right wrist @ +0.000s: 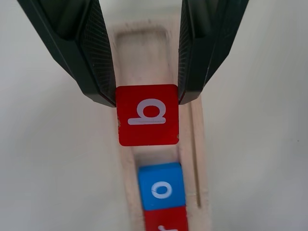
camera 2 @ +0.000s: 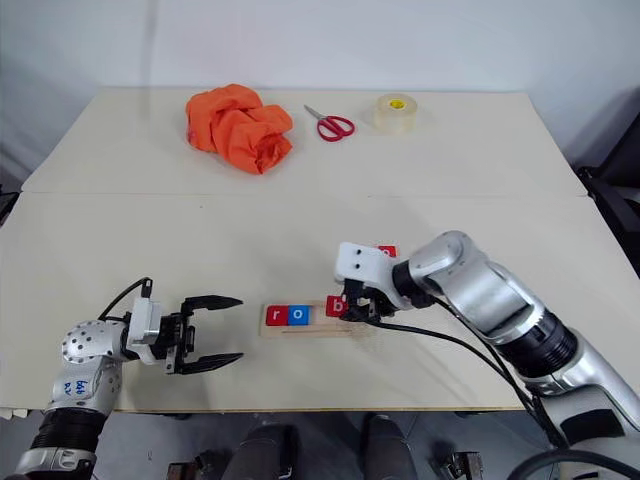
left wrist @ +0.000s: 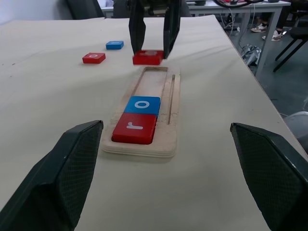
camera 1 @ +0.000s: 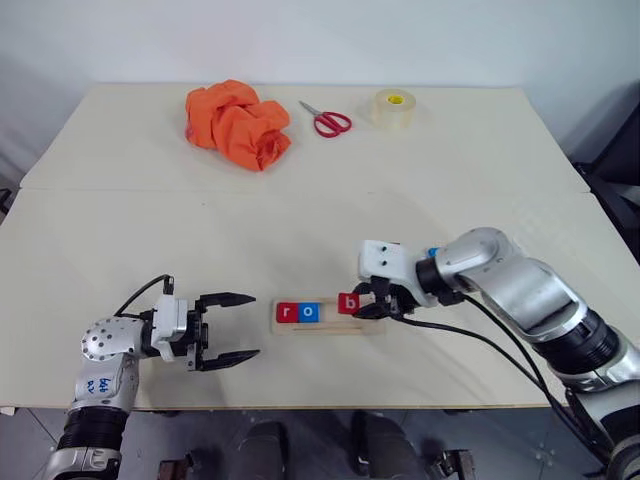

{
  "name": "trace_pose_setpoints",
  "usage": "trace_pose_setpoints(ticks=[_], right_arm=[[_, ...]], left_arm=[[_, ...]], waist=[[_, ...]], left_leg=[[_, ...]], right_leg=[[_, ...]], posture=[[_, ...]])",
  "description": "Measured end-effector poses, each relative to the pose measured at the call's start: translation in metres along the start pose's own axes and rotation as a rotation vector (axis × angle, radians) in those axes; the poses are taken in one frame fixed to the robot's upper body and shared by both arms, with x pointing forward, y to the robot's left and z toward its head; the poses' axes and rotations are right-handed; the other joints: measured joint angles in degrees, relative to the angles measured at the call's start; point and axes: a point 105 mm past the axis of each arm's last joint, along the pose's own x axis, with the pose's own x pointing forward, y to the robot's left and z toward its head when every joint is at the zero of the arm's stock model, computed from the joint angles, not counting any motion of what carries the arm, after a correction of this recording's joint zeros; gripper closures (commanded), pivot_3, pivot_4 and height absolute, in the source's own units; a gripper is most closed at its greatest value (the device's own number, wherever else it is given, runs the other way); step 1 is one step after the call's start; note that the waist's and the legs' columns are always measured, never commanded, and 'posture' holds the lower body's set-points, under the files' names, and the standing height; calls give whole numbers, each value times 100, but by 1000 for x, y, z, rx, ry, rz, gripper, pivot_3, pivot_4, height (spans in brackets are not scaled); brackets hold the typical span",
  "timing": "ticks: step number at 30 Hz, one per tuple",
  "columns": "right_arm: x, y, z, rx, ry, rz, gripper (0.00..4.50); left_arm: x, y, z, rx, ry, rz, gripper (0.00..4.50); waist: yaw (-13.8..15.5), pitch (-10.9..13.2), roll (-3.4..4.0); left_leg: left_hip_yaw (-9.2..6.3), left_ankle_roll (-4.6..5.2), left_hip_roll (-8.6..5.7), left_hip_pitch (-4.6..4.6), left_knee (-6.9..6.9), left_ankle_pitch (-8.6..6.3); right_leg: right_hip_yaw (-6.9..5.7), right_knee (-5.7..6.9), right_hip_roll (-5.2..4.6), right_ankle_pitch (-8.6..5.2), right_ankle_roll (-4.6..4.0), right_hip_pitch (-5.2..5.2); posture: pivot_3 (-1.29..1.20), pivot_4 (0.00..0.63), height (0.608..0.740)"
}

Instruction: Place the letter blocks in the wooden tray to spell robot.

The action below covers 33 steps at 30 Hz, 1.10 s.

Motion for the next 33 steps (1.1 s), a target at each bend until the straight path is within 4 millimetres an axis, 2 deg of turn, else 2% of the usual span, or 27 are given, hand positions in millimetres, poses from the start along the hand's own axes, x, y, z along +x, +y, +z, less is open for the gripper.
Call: trace_pose_setpoints(ticks=[14,22,30,33], right_arm=[[20,5,16,-32,21,21,3046],[27,0,11,-28,43,14,3046],[28,1,13,-58,35,28,3046],[29,3,15,-61,29,36,1991]], left_arm=[[1,-1,1,5,-1,14,0],[0,-2,-1,-5,2,24,0],[0,-4,-1,-8,4,34,0],[0,-3,-1,-6,4,34,0]], waist=[[-14,0,0],[-12,0,0],[-15,0,0],[-13,0,0]], left_leg=[[1,0,2,2,4,1],[1,0,2,2,6,1],[1,0,2,2,6,1],[1,0,2,2,6,1]], right_leg=[[0,31,6,0,0,0],[0,32,6,0,0,0],[0,33,7,0,0,0],[0,34,7,0,0,0]], posture=[[0,150,740],[0,150,740],[0,150,740],[0,150,740]])
